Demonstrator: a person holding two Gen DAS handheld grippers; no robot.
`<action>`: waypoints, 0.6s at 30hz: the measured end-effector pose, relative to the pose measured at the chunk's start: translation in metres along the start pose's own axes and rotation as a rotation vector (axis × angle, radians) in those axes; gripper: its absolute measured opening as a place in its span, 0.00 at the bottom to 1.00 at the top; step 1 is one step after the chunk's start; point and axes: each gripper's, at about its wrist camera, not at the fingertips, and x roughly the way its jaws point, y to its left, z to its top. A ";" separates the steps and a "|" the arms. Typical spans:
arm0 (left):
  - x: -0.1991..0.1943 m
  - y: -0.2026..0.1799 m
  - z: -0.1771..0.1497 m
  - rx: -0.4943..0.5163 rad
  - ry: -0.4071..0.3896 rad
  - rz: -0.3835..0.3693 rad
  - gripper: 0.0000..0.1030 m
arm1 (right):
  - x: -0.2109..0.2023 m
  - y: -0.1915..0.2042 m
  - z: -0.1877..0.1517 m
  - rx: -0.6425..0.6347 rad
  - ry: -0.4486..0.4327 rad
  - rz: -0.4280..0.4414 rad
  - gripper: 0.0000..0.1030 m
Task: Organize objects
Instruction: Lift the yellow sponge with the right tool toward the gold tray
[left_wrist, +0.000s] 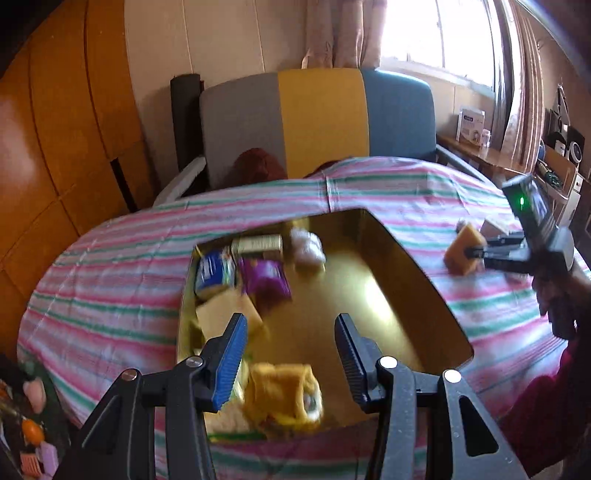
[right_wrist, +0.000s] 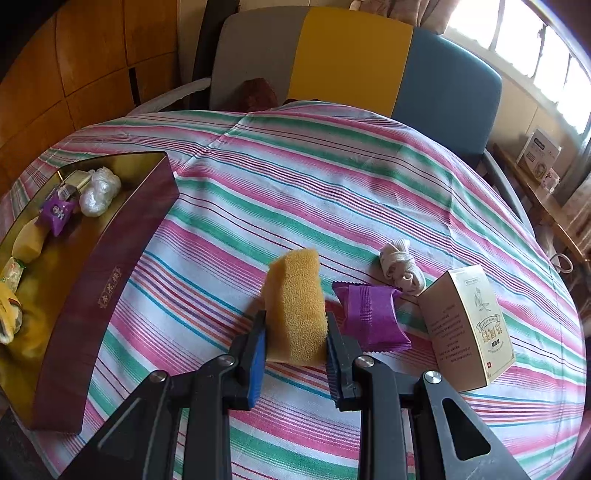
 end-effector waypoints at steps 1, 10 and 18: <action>0.003 0.000 -0.004 -0.002 0.012 -0.006 0.48 | 0.000 0.000 0.000 0.002 0.000 0.000 0.27; 0.016 -0.007 -0.020 0.003 0.054 -0.008 0.48 | -0.001 -0.001 0.000 0.008 0.001 -0.001 0.27; 0.032 0.000 -0.027 -0.014 0.094 -0.024 0.48 | 0.000 -0.001 0.000 0.019 0.002 0.002 0.27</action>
